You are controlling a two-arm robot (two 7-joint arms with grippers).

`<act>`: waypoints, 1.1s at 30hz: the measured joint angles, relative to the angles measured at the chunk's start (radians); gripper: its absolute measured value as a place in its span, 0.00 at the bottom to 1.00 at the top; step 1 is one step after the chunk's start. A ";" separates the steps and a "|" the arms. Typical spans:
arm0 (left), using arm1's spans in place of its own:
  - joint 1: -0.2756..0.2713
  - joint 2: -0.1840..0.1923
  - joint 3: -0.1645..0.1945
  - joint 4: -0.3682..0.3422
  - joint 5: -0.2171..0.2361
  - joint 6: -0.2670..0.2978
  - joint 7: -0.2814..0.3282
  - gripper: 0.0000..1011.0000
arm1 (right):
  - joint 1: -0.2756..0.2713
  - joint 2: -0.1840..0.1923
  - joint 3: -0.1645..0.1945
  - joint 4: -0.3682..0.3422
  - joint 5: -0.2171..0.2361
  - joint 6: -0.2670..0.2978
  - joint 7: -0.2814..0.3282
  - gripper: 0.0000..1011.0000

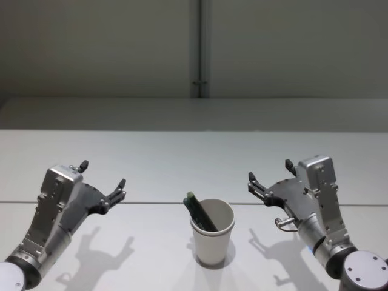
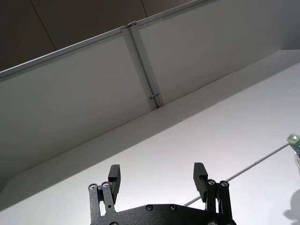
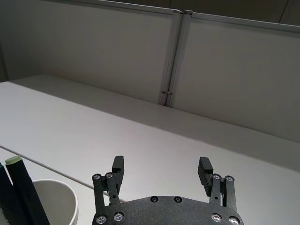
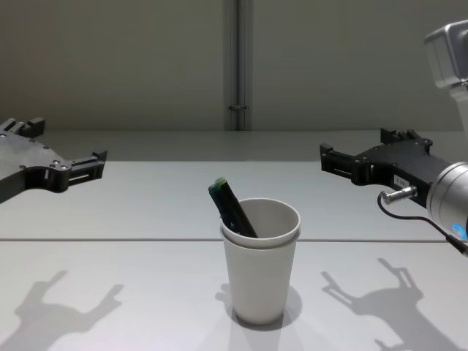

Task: Place the pen into the pen holder.

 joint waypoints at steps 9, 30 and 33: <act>0.000 0.000 0.000 0.000 0.000 0.000 0.000 0.99 | 0.000 0.009 -0.002 -0.002 0.003 0.000 -0.003 0.99; 0.000 0.000 0.000 0.000 0.000 0.000 0.000 0.99 | -0.005 0.188 -0.075 -0.046 0.089 -0.021 -0.056 0.99; 0.000 0.000 0.000 0.000 0.000 0.000 0.000 0.99 | -0.006 0.219 -0.087 -0.054 0.103 -0.025 -0.065 0.99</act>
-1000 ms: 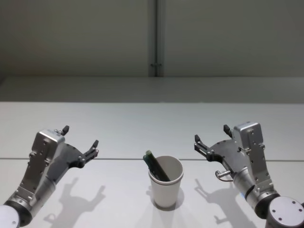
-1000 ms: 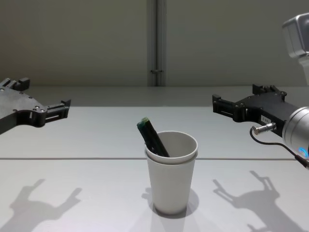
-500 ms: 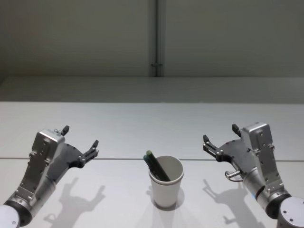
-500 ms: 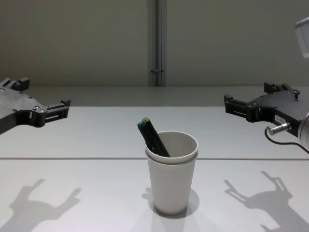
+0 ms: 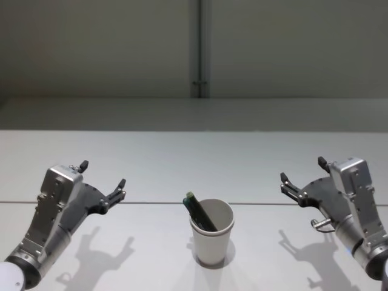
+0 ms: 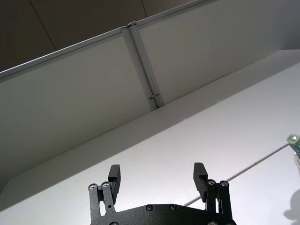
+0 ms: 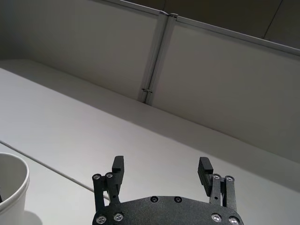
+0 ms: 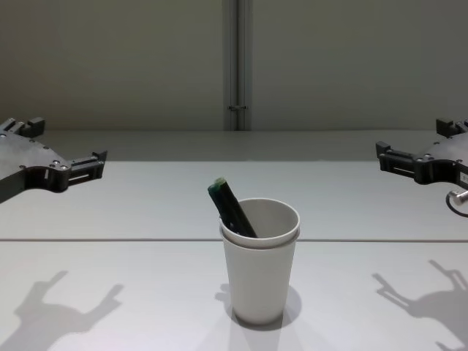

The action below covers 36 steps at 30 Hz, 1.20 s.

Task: Place the pen into the pen holder.

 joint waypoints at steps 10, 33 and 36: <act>0.000 0.000 0.000 0.000 0.000 0.000 0.000 0.99 | -0.002 0.096 -0.039 -0.023 0.046 -0.012 -0.028 0.99; 0.000 0.000 0.000 0.000 0.000 0.000 0.000 0.99 | -0.008 0.298 -0.121 -0.072 0.142 -0.036 -0.086 0.99; 0.000 0.000 0.000 0.000 0.000 0.000 0.000 0.99 | -0.008 0.306 -0.125 -0.074 0.146 -0.037 -0.088 0.99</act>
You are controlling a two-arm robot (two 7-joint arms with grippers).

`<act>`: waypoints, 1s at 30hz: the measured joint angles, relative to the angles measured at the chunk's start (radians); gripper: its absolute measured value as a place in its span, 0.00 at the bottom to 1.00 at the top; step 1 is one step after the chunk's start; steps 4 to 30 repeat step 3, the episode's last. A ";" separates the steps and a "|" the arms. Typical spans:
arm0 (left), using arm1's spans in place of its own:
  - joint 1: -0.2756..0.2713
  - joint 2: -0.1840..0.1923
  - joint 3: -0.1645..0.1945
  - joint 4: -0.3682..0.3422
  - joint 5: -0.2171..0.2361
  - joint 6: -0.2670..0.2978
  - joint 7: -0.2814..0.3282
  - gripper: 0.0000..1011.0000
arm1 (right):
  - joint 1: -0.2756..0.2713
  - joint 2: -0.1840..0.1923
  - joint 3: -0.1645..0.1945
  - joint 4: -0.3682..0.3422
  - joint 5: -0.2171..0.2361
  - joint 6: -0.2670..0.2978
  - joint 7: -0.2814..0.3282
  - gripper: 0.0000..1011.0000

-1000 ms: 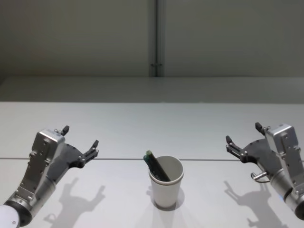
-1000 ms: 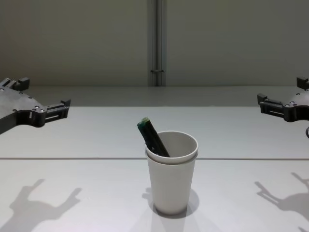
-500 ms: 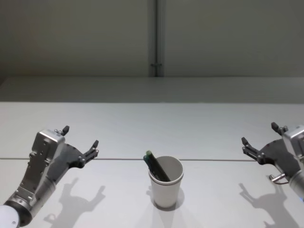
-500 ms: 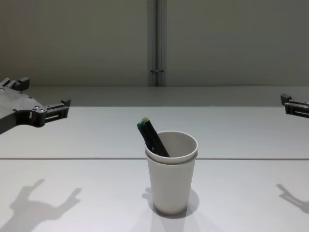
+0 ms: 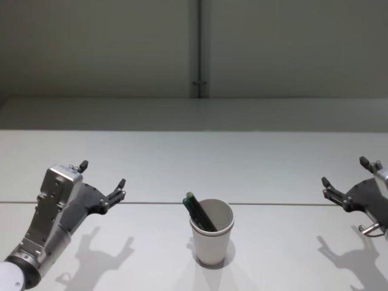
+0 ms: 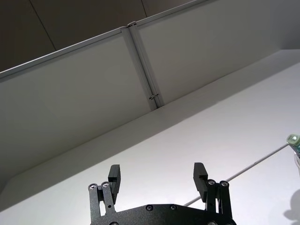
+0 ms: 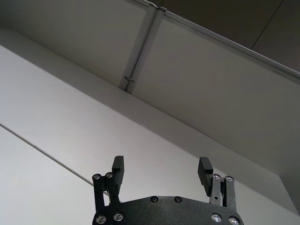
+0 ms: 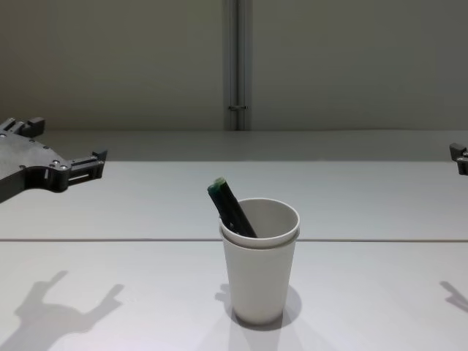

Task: Place the pen into the pen holder.

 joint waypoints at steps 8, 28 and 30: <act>0.000 0.000 0.000 0.000 0.000 0.000 0.000 0.99 | 0.000 0.003 -0.001 0.000 0.001 0.000 -0.001 0.99; 0.000 0.000 0.000 0.000 0.000 0.000 0.000 0.99 | 0.000 0.003 -0.001 0.000 0.001 0.000 -0.001 0.99; 0.000 0.000 0.000 0.000 0.000 0.000 0.000 0.99 | 0.000 0.003 -0.001 0.000 0.001 0.000 -0.001 0.99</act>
